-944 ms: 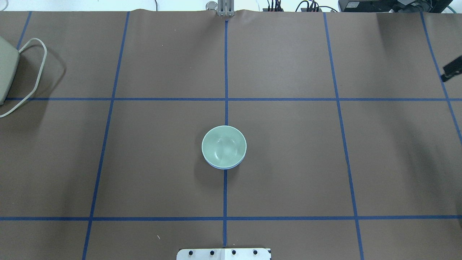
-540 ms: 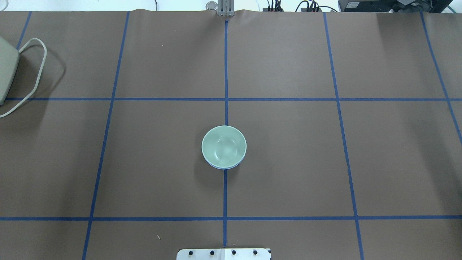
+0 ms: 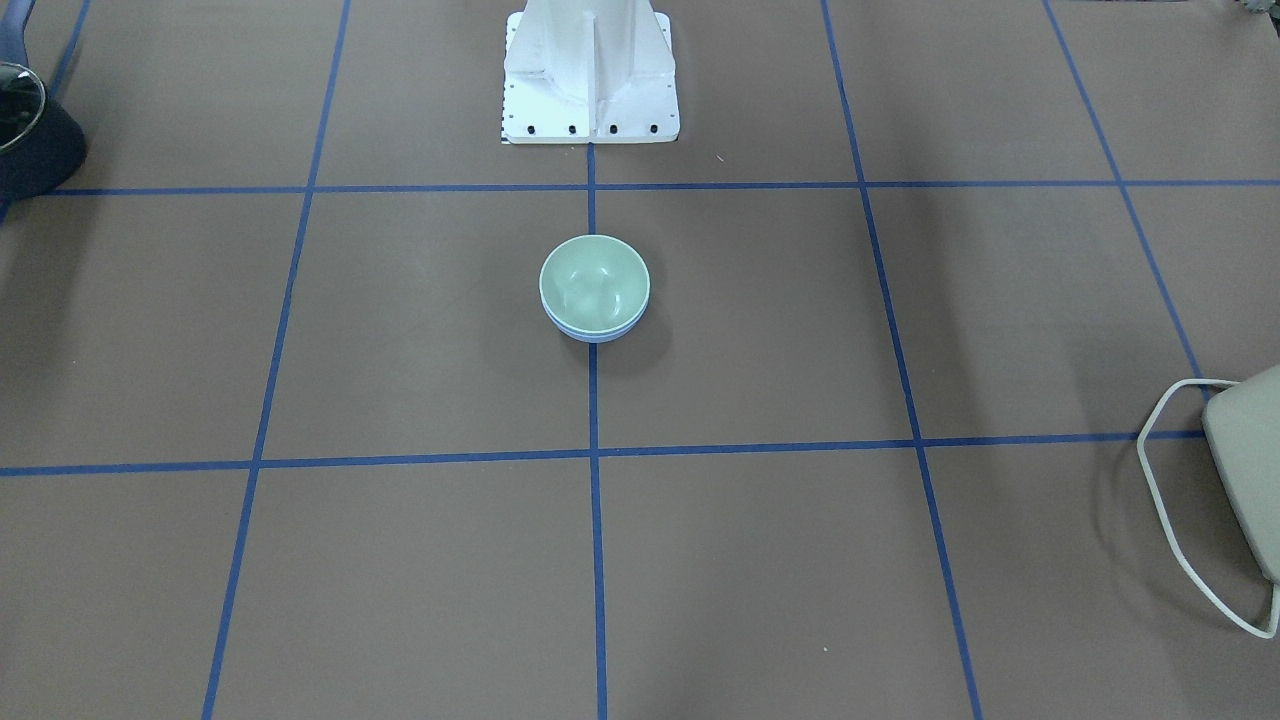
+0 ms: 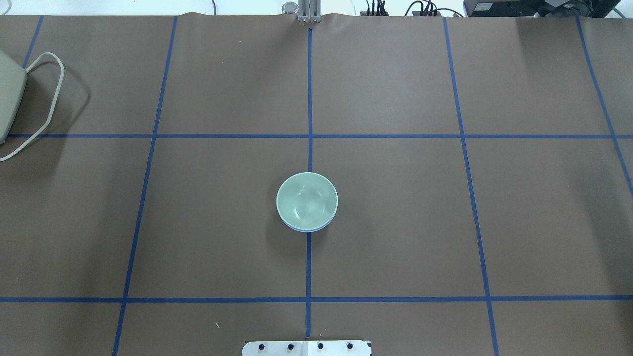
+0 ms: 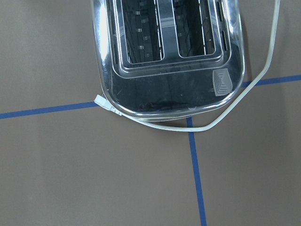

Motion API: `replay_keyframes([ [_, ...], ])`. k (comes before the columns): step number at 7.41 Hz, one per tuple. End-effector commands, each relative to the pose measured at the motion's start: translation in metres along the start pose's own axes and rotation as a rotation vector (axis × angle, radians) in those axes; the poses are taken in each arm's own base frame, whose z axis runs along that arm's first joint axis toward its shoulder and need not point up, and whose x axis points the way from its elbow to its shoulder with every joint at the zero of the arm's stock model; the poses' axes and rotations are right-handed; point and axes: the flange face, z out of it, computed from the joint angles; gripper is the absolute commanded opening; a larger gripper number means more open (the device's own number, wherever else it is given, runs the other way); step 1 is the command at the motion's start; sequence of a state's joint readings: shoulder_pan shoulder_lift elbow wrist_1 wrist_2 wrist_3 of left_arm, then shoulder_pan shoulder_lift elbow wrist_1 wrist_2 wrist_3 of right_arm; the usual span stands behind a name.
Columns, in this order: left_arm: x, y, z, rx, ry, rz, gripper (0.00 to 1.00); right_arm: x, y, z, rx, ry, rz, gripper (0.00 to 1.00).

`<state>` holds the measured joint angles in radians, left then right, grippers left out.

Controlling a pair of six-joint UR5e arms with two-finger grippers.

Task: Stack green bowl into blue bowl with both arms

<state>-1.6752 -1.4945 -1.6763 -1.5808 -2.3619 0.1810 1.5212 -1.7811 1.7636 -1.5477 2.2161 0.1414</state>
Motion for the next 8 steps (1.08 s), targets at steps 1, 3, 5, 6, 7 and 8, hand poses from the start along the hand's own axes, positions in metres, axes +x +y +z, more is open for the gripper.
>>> replay_keyframes([
  [1,-0.0028,0.0083,0.0043,-0.003,0.001,-0.003,0.98,0.0015,0.0014,0.0013,-0.003,0.001,0.006,1.00],
  [3,-0.0032,0.0092,0.0048,-0.004,0.001,-0.004,0.98,0.0018,0.0015,0.0019,-0.004,0.000,0.008,1.00],
  [5,-0.0033,0.0092,0.0048,-0.004,0.000,-0.004,0.98,0.0014,0.0015,0.0013,-0.003,0.000,0.009,1.00],
  [6,-0.0046,0.0119,0.0067,-0.008,0.002,-0.008,0.98,0.0014,0.0015,0.0013,-0.003,0.000,0.007,1.00],
  [7,-0.0058,0.0151,0.0074,-0.009,0.002,-0.011,0.98,0.0014,0.0015,0.0013,-0.003,0.000,0.007,1.00],
  [8,-0.0053,0.0150,0.0079,-0.010,0.002,-0.010,0.98,0.0014,0.0015,0.0013,-0.003,0.000,0.006,1.00],
])
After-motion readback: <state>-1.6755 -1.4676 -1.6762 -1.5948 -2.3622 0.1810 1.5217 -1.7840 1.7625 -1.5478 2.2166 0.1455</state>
